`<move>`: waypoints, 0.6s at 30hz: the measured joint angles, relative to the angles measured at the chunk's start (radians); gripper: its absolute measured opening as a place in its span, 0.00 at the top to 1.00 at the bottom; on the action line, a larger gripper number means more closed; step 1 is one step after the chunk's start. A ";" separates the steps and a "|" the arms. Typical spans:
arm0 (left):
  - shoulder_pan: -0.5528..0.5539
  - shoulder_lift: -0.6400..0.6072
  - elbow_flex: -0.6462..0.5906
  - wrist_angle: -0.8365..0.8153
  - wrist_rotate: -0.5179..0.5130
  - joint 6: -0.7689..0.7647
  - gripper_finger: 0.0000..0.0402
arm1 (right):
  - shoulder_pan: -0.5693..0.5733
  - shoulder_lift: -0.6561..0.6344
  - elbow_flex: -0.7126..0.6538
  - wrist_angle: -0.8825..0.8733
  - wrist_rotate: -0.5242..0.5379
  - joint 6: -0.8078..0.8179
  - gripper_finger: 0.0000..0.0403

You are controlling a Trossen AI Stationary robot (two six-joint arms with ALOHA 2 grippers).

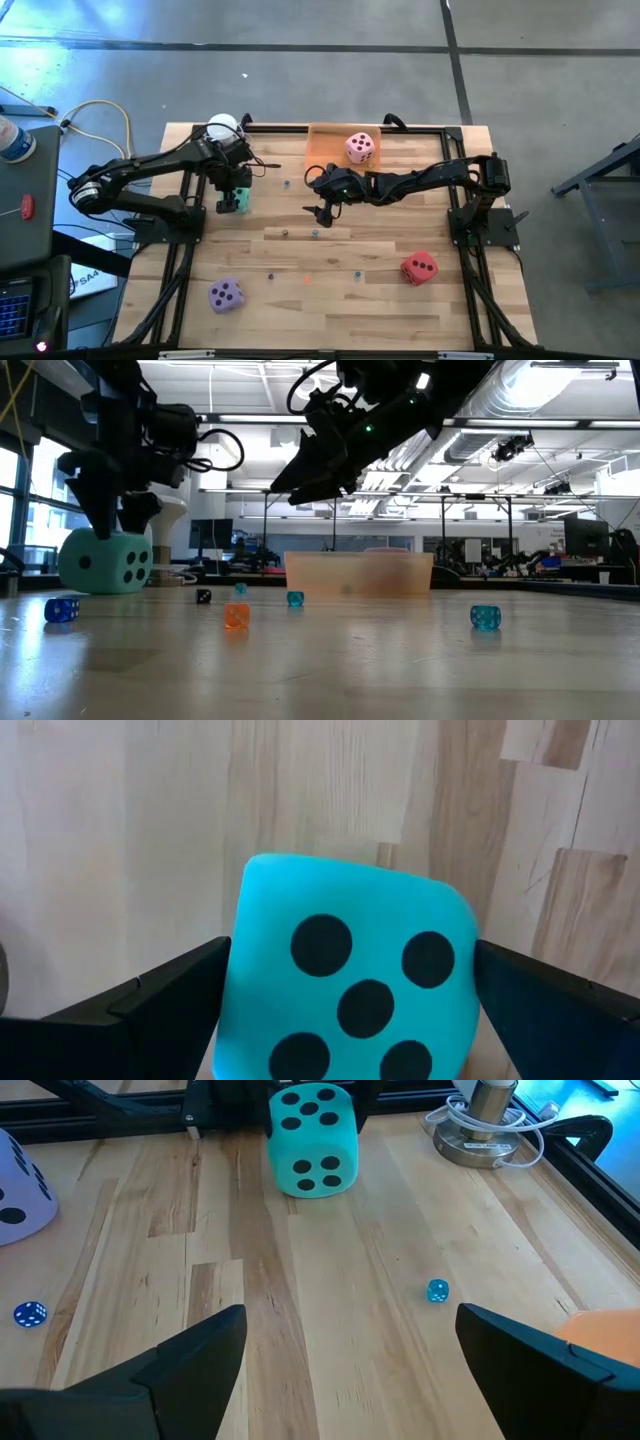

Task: Pick & Place Dice
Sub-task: Put the large light blue die into the orange bin

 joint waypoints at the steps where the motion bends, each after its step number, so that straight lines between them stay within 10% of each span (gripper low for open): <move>1: 0.000 0.000 -0.002 0.005 0.011 0.002 0.03 | 0.000 0.000 0.000 0.000 0.000 0.000 0.12; 18: 0.022 0.003 -0.019 0.031 0.047 0.030 0.03 | 0.000 0.008 0.000 0.003 0.000 0.000 0.12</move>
